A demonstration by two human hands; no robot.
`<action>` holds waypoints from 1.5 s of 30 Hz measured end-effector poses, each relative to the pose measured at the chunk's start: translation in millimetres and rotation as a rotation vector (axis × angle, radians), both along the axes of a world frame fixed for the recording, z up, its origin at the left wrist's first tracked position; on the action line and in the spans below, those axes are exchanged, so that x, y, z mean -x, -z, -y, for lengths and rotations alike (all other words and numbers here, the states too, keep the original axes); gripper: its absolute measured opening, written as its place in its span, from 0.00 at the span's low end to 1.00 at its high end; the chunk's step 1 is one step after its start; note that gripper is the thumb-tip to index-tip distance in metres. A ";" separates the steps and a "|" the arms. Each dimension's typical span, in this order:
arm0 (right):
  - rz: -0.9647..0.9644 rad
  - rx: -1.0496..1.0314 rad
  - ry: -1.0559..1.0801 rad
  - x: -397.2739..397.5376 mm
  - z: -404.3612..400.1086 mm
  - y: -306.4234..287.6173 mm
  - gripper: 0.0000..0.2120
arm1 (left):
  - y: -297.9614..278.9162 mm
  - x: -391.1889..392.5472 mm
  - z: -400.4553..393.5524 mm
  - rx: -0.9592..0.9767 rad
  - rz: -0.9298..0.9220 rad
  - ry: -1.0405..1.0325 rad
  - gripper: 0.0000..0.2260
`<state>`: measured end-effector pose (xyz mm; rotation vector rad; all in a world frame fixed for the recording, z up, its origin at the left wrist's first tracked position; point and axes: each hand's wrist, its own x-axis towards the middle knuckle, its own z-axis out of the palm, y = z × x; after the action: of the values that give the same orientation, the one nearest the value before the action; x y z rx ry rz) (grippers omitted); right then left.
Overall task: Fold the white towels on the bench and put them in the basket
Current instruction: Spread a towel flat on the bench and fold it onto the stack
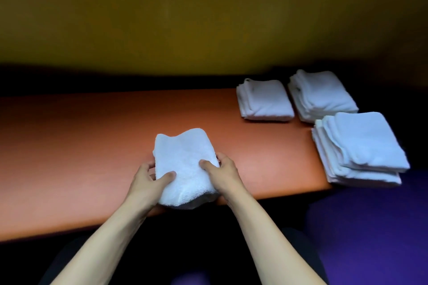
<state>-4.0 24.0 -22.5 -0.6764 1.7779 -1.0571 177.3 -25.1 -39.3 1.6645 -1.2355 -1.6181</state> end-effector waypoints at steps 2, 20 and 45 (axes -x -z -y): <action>-0.040 -0.005 0.027 28.2 -11.2 -1.2 0.06 | -0.3 29.5 -7.8 0.012 -0.045 0.019 0.23; -0.115 0.328 0.118 192.1 -36.5 11.7 0.26 | -7.8 194.4 -9.7 0.345 -0.216 0.263 0.32; -1.089 -0.040 -0.126 309.7 111.7 49.9 0.29 | 37.6 320.5 135.9 0.666 0.628 0.656 0.31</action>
<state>-313.7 -87.6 -72.3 -1.4959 2.5832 -0.5570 -143.2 -161.0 -77.0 1.4116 -2.4956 -0.7639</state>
